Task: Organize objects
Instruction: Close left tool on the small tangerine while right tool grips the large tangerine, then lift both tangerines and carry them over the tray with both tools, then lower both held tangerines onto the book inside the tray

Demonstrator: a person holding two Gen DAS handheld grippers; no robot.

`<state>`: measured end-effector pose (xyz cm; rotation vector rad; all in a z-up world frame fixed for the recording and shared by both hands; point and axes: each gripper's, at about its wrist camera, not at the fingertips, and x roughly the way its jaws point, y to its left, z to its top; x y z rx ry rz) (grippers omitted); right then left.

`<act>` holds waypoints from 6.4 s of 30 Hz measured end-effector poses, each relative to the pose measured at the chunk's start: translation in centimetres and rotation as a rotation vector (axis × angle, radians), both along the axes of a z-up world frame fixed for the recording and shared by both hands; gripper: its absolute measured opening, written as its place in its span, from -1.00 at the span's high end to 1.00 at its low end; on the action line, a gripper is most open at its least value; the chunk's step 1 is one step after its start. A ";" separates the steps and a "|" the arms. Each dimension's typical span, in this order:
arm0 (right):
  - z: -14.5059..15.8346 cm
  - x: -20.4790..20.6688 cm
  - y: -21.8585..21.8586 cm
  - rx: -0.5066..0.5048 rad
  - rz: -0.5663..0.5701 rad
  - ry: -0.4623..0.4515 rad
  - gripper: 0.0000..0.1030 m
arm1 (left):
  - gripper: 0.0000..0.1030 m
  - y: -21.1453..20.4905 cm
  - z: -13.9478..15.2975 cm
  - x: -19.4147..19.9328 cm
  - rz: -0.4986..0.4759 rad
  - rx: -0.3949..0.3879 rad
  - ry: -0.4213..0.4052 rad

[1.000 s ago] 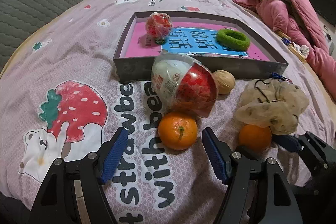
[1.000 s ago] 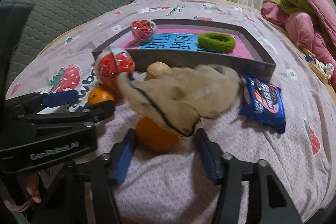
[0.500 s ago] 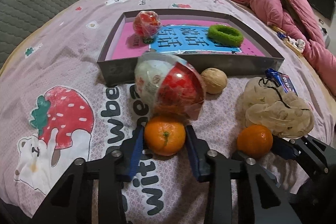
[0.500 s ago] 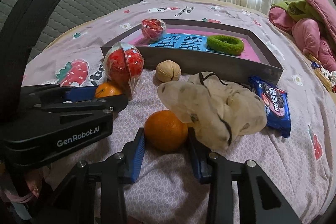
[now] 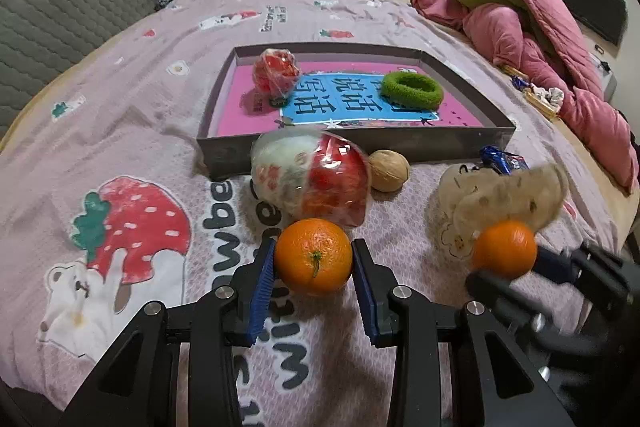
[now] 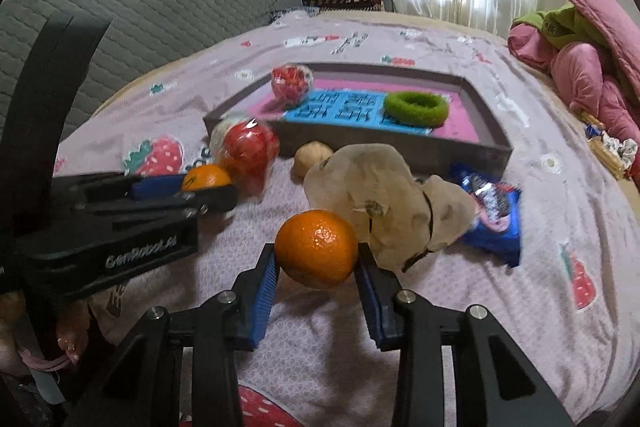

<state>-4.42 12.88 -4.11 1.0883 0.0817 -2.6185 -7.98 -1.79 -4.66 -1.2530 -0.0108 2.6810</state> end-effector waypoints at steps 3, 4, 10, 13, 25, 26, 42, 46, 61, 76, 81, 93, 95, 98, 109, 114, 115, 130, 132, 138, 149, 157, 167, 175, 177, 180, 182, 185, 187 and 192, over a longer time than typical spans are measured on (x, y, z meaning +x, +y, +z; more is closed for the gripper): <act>0.7 0.1 0.3 -0.001 -0.010 0.013 0.25 | 0.26 -0.4 0.7 0.9 -0.004 0.005 0.020; 1.0 0.1 0.4 -0.001 -0.012 0.018 0.25 | 0.26 -0.5 0.9 1.2 -0.004 0.007 0.026; 2.4 0.4 1.0 0.005 -0.026 0.052 0.25 | 0.26 -0.8 1.8 2.1 0.000 0.008 0.051; 3.3 0.6 1.3 0.013 -0.038 0.076 0.25 | 0.26 -0.8 2.2 2.4 -0.001 0.010 0.060; 5.8 1.0 1.5 0.025 -0.034 0.124 0.25 | 0.26 0.0 4.6 3.7 -0.013 0.004 0.113; 6.0 1.0 1.4 0.027 -0.030 0.128 0.25 | 0.26 0.1 4.8 3.7 -0.013 0.003 0.113; 7.6 -1.0 1.2 0.019 -0.017 0.182 0.25 | 0.26 -0.3 8.6 1.6 0.042 0.023 0.154; 7.9 -1.8 1.1 0.032 -0.025 0.195 0.25 | 0.26 0.0 9.5 0.6 0.042 0.019 0.167; 9.2 -5.0 1.5 0.025 -0.034 0.227 0.25 | 0.26 0.7 10.6 -3.3 0.045 0.023 0.170; 10.1 -7.9 1.9 0.009 -0.031 0.249 0.25 | 0.26 1.2 10.4 -6.0 0.056 0.017 0.167; 10.2 -8.7 2.3 0.011 -0.033 0.255 0.25 | 0.26 1.4 10.4 -6.9 0.052 0.013 0.165; 12.3 -10.9 3.3 0.025 -0.043 0.302 0.25 | 0.25 1.8 12.1 -9.4 0.045 0.003 0.200; 12.8 -11.3 3.4 0.033 -0.043 0.315 0.25 | 0.25 1.6 12.4 -10.1 0.050 -0.002 0.204; 13.5 -11.8 3.5 0.038 -0.043 0.333 0.25 | 0.26 1.4 12.9 -11.1 0.051 -0.004 0.210; 12.6 -13.7 4.4 0.024 -0.036 0.310 0.25 | 0.25 -0.1 12.0 -13.4 0.076 -0.002 0.201; 10.7 -14.6 4.5 0.035 -0.040 0.258 0.25 | 0.25 -0.3 10.2 -13.8 0.086 -0.013 0.159; 10.4 -14.7 4.5 0.039 -0.040 0.251 0.25 | 0.26 -0.3 9.9 -13.8 0.089 -0.016 0.153; 8.2 -15.0 5.3 0.058 -0.037 0.174 0.25 | 0.25 -1.9 7.1 -13.6 0.098 -0.021 0.072; 8.0 -15.0 5.3 0.058 -0.033 0.166 0.25 | 0.25 -2.2 6.8 -13.7 0.105 -0.028 0.065; 7.2 -15.0 5.3 0.056 -0.024 0.122 0.25 | 0.25 -1.9 5.7 -14.2 0.093 -0.043 0.031; 6.5 -14.8 5.6 0.062 -0.020 0.088 0.25 | 0.25 -0.6 4.6 -14.2 0.057 -0.063 0.001; 4.7 -15.3 6.1 0.075 -0.022 0.018 0.25 | 0.25 0.0 3.4 -14.6 0.046 -0.074 -0.037; 3.1 -15.8 6.5 0.074 -0.025 -0.039 0.25 | 0.25 0.0 2.2 -15.0 0.048 -0.067 -0.071; 2.6 -15.9 6.2 0.088 -0.017 -0.049 0.25 | 0.26 0.3 1.5 -15.1 0.042 -0.078 -0.092; 2.5 -16.0 6.3 0.088 -0.018 -0.054 0.25 | 0.25 0.5 1.5 -15.1 0.035 -0.077 -0.089; 2.1 -16.3 6.3 0.092 -0.022 -0.069 0.25 | 0.25 0.8 1.2 -15.1 0.030 -0.093 -0.092; 1.7 -16.3 6.2 0.097 -0.019 -0.082 0.25 | 0.25 0.8 0.9 -15.2 0.029 -0.088 -0.104; 1.2 -16.6 6.0 0.092 -0.012 -0.101 0.25 | 0.25 0.9 0.6 -15.3 0.029 -0.094 -0.110; 0.7 -16.8 6.0 0.087 -0.014 -0.114 0.25 | 0.25 0.9 0.5 -15.3 0.028 -0.096 -0.113; 0.0 -17.3 6.1 0.084 -0.024 -0.133 0.25 | 0.25 1.0 -0.1 -15.8 0.030 -0.100 -0.127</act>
